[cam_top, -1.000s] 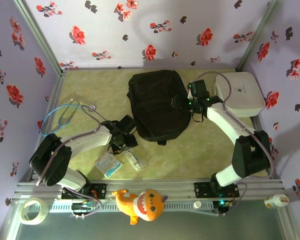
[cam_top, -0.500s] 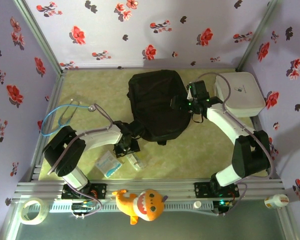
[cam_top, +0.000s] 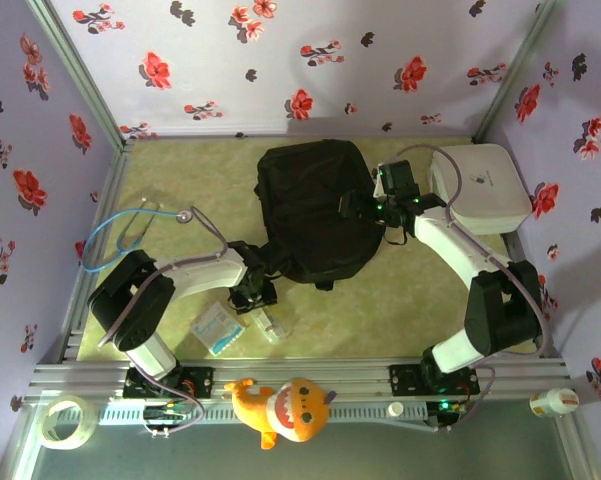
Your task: Pack books, pencil case, and school supplies into a backpack
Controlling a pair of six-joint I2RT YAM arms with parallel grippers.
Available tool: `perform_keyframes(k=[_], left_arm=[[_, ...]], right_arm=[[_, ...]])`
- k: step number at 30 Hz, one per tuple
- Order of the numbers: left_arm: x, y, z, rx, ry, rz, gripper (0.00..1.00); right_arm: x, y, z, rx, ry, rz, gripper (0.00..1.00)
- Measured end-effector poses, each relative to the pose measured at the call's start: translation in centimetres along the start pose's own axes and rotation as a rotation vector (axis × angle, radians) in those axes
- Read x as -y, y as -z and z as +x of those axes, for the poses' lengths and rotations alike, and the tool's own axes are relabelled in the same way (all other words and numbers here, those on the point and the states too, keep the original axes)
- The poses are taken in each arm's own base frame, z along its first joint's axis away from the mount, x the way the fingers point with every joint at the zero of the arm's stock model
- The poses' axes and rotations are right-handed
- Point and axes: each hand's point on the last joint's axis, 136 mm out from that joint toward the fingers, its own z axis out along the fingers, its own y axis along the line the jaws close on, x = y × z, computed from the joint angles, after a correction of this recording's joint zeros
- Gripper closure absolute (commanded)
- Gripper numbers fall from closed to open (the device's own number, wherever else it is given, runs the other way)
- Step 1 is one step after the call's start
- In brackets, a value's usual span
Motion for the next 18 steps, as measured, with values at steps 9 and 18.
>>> perform_keyframes(k=[9,18], left_arm=[[-0.2,1.9,-1.9,0.053,0.003,0.058,0.51],[-0.6,6.3,-6.9,0.123,0.057,0.256,0.53]], right_arm=[[-0.7,0.0,0.1,-0.006,-0.013,-0.041,0.10],[-6.9,-0.4,4.2,-0.089,0.043,-0.242,0.10]])
